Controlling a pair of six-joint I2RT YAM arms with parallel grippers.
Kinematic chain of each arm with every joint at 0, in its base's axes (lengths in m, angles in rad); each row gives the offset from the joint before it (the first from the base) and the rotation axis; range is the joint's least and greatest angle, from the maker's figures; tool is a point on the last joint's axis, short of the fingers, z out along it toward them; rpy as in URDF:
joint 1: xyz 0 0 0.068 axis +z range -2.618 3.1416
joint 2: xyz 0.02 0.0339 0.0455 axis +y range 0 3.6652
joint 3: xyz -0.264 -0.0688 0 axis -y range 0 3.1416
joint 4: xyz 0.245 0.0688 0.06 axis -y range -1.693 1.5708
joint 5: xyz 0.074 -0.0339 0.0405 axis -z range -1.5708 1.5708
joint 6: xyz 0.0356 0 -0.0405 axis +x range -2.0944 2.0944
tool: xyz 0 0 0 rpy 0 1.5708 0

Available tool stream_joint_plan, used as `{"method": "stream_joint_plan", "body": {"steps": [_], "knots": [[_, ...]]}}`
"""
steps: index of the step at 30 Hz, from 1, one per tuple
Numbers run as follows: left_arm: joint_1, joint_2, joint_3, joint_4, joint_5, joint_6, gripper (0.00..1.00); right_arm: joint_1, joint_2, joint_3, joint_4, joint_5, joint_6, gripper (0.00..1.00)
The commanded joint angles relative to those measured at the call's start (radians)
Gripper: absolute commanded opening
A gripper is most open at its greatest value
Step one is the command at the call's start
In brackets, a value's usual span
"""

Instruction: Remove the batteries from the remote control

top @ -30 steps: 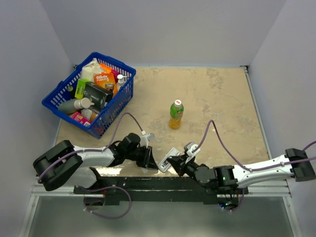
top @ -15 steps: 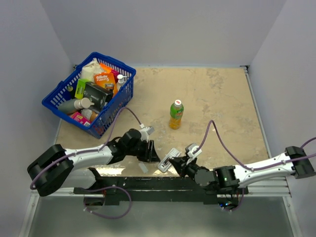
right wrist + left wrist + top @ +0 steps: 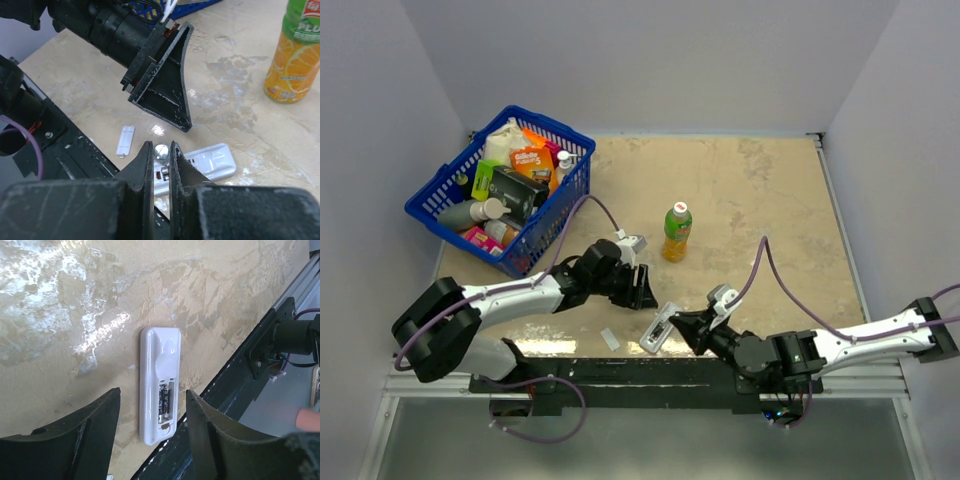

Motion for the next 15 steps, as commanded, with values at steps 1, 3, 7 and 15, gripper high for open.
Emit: {"method": "stream_joint_plan", "body": {"steps": [1,3,7,15], "knots": [[0.029,0.003,-0.006,0.024,0.026,0.01,0.59,0.003,-0.004,0.085,-0.167,0.118,0.07,0.0],[0.045,-0.003,-0.011,0.006,0.029,0.018,0.59,0.003,0.016,0.118,-0.341,0.148,0.162,0.0],[0.138,-0.046,-0.078,0.055,0.132,-0.008,0.58,0.003,0.094,0.234,-0.644,0.178,0.476,0.0],[0.154,-0.032,-0.067,0.024,0.175,0.038,0.57,0.003,0.191,0.254,-0.64,0.165,0.526,0.0]]}}
